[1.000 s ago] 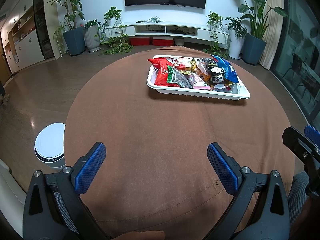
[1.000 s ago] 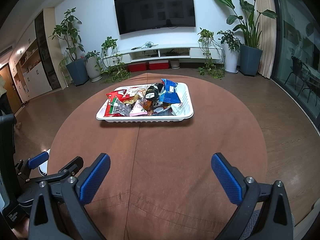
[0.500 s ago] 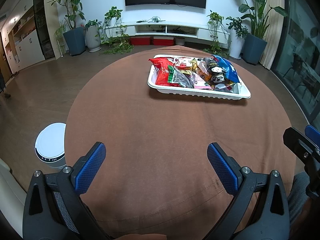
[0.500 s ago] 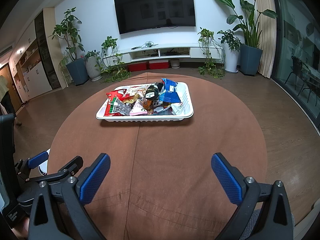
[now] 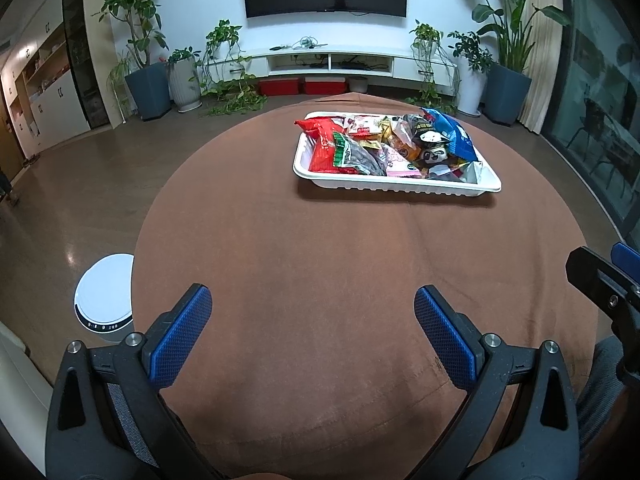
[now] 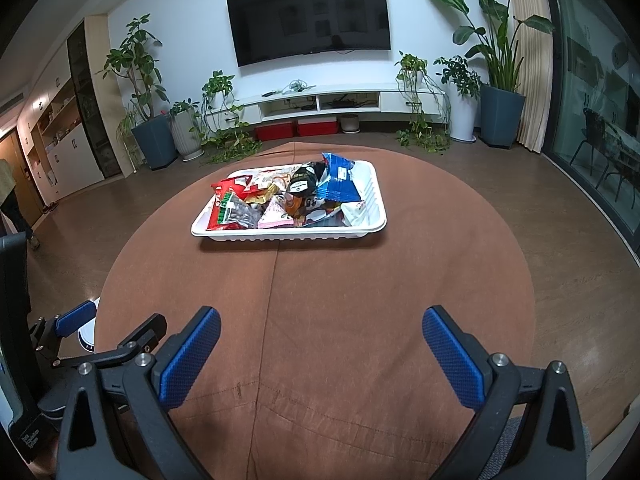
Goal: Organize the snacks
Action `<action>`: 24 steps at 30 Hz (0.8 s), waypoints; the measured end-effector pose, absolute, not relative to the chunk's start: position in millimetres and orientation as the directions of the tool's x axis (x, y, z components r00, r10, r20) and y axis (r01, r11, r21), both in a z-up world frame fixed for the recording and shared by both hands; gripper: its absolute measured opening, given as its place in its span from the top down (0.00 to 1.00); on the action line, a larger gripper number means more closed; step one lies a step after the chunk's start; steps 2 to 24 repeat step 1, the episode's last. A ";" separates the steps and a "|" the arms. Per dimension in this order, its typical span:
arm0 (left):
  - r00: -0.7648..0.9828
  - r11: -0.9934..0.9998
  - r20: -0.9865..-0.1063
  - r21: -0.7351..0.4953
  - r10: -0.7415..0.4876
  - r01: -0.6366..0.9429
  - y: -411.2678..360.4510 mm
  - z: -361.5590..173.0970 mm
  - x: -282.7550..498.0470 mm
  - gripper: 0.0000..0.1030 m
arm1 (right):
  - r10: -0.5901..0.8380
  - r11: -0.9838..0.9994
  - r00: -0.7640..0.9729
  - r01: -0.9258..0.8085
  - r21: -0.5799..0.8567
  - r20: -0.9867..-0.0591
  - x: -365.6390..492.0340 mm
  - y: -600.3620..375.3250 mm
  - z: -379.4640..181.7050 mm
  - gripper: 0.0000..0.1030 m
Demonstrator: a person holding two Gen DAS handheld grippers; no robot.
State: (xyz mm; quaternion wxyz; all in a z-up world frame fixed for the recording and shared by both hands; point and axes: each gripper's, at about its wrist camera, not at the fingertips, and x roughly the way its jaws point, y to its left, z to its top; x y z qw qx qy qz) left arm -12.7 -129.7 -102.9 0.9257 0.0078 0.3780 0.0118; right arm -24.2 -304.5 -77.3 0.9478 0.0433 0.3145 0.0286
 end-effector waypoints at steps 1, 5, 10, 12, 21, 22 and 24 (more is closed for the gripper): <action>0.714 1.000 -0.700 0.023 0.028 -0.017 -130.1 -102.8 -12.9 0.00 | 0.080 0.995 0.799 -0.024 0.102 -0.596 -26.6 -305.3 -80.0 0.00; 0.714 1.000 -0.700 0.023 0.028 -0.017 -130.1 -102.8 -12.9 0.00 | 0.080 0.995 0.799 -0.024 0.102 -0.596 -26.6 -305.3 -80.0 0.00; 0.714 1.000 -0.700 0.023 0.028 -0.017 -130.1 -102.8 -12.9 0.00 | 0.080 0.995 0.799 -0.024 0.102 -0.596 -26.6 -305.3 -80.0 0.00; 0.714 1.000 -0.700 0.023 0.028 -0.017 -130.1 -102.8 -12.9 0.00 | 0.080 0.995 0.799 -0.024 0.102 -0.596 -26.6 -305.3 -80.0 0.00; 0.714 1.000 -0.700 0.023 0.028 -0.017 -130.1 -102.8 -12.9 0.00 | 0.080 0.995 0.799 -0.024 0.102 -0.596 -26.6 -305.3 -80.0 0.00; 0.714 1.000 -0.700 0.023 0.028 -0.017 -130.1 -102.8 -12.9 0.00 | 0.080 0.995 0.799 -0.024 0.102 -0.596 -26.6 -305.3 -80.0 0.00; 0.714 1.000 -0.700 0.023 0.028 -0.017 -130.1 -102.8 -12.9 0.00 | 0.080 0.995 0.799 -0.024 0.102 -0.596 -26.6 -305.3 -80.0 0.00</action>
